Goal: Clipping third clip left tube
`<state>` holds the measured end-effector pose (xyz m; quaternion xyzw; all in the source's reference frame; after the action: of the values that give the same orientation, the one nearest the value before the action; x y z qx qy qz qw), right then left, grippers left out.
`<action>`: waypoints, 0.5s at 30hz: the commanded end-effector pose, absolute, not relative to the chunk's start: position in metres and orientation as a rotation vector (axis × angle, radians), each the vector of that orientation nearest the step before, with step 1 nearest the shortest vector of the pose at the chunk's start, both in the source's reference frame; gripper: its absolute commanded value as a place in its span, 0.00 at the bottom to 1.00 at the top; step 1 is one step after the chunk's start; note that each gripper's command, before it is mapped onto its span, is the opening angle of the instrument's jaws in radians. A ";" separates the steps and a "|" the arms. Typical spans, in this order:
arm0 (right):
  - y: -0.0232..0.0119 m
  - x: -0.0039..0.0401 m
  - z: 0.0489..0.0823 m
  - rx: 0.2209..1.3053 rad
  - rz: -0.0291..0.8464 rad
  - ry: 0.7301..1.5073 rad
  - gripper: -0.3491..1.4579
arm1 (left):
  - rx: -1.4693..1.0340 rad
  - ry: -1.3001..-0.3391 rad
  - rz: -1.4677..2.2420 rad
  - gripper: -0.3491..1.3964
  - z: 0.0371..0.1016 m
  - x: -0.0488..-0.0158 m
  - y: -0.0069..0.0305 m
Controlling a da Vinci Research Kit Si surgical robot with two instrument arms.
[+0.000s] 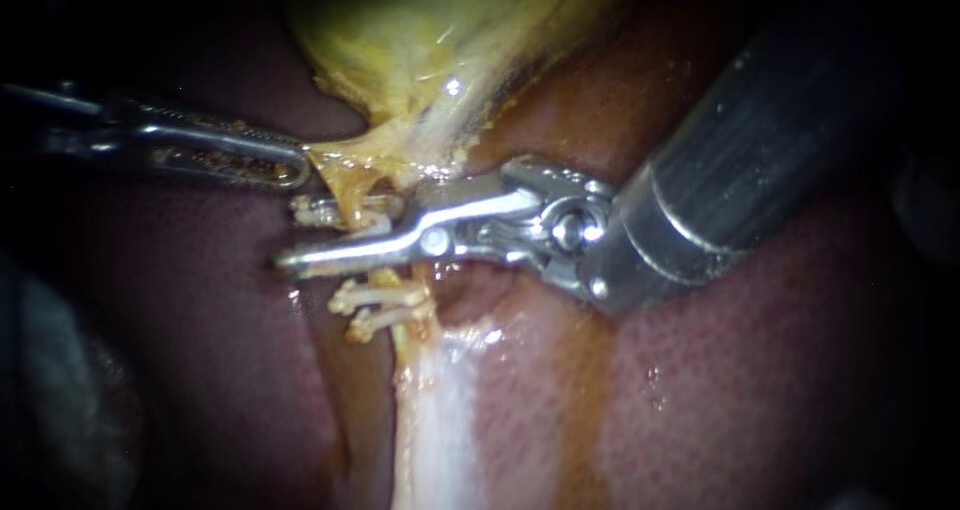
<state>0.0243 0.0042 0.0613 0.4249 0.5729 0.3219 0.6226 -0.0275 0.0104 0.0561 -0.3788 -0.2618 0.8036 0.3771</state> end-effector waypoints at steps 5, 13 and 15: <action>0.0044 0.0243 0.0591 1.017 0.722 1.332 0.45 | -0.968 -0.670 2.055 0.00 0.0562 -0.0274 0.0104; 0.0049 0.0243 0.0577 1.036 0.727 1.361 0.43 | -0.968 -0.669 2.055 0.00 0.0563 -0.0274 0.0104; 0.0050 0.0243 0.0578 1.036 0.727 1.361 0.42 | -0.968 -0.669 2.056 0.00 0.0563 -0.0274 0.0104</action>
<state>0.0244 0.0051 0.0577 0.4471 0.5871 0.3132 0.5978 -0.0274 0.0104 0.0563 -0.3787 -0.2616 0.8037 0.3771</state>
